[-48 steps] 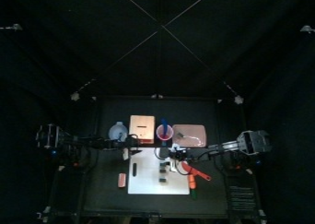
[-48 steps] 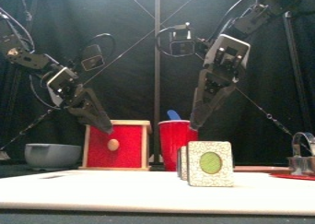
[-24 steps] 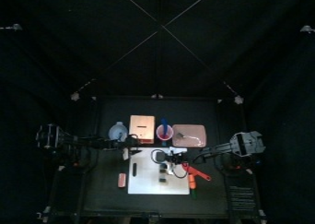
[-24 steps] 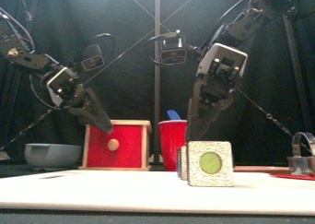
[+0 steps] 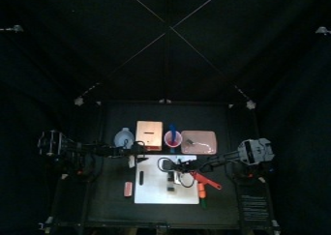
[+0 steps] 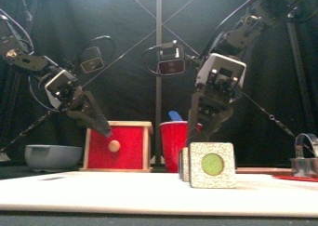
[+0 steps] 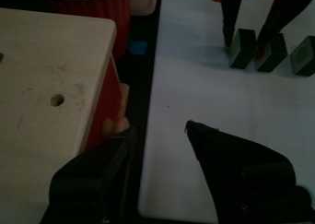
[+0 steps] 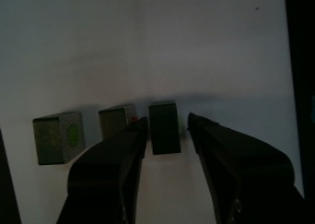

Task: Place sushi on board then cut the sushi with the knife then place the pieces on the plate
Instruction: Place the 4 sushi pieces on the plate

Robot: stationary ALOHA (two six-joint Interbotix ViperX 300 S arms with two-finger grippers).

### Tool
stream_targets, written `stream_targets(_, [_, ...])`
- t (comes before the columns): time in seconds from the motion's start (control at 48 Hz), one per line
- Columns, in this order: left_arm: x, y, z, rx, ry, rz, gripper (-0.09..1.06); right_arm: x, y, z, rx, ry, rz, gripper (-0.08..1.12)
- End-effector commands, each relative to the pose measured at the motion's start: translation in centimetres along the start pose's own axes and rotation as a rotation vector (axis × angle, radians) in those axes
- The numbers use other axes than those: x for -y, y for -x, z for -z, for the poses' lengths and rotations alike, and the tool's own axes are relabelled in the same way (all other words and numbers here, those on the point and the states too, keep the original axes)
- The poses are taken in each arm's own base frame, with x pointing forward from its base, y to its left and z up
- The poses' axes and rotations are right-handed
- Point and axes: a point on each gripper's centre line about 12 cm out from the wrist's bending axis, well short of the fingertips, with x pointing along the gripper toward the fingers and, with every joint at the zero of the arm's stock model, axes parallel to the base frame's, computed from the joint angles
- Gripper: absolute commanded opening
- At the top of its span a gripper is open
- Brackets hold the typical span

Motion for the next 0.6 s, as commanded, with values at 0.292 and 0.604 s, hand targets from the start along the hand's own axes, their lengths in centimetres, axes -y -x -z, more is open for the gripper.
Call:
stream_targets(0.292, [-0.1,0.0,-0.6,0.02,-0.001,-0.002,0.85,0.1,0.3,-0.9,0.027,-0.031,-0.01,0.57])
stream_targets(0.604, [-0.1,0.0,-0.7,0.023,0.0,-0.003,0.85,4.1,4.3,-0.5,0.06,-0.172,0.023,0.55])
